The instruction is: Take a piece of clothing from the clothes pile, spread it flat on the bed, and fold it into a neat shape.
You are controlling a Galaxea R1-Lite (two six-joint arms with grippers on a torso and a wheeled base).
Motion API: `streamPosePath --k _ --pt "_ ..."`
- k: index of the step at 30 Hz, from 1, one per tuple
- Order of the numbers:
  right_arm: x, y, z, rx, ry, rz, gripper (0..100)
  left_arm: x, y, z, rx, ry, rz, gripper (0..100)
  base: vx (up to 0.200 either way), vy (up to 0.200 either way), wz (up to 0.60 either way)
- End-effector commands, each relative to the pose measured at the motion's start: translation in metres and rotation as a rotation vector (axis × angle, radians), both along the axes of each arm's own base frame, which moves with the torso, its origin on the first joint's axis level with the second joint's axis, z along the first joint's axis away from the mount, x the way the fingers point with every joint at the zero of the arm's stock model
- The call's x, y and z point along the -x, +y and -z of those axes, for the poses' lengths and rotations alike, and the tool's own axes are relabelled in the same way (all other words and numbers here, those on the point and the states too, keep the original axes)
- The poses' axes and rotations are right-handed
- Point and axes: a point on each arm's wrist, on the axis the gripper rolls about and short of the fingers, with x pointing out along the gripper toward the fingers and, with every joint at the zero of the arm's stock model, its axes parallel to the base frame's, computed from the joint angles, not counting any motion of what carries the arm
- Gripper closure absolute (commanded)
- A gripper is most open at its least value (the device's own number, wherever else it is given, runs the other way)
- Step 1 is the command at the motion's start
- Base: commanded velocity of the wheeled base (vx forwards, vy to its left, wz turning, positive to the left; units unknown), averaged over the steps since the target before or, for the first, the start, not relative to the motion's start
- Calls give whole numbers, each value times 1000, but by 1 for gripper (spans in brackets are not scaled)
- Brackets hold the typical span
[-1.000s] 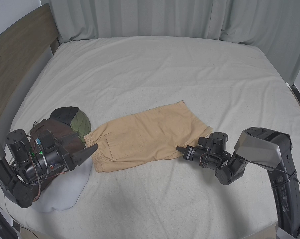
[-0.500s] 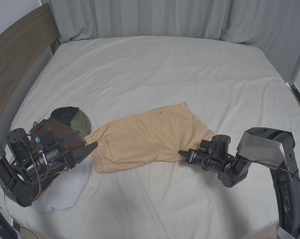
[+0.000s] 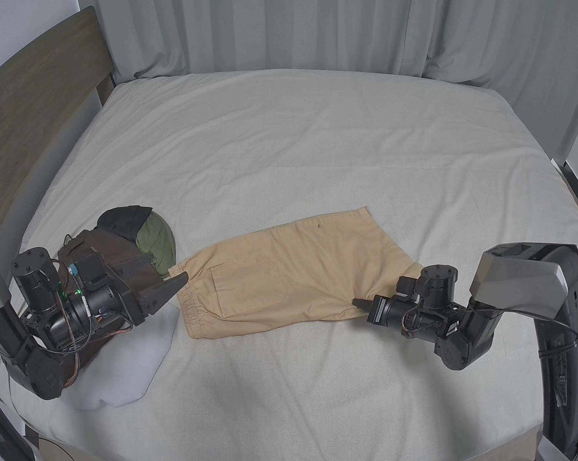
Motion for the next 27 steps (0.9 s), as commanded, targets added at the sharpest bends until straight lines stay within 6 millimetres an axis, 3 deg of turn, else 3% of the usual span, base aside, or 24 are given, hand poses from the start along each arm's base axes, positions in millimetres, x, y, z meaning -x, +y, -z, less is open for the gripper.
streamPosePath --k 1,16,27 --pt "14 -7 -9 11 5 0 100 1 0 1 0 3 0 0 0 0 0" --pt "65 -24 -12 90 94 23 100 0 0 2 0 9 0 0 0 0 0" --pt "99 -32 -3 153 170 54 100 -1 0 4 -1 15 -1 0 0 0 0"
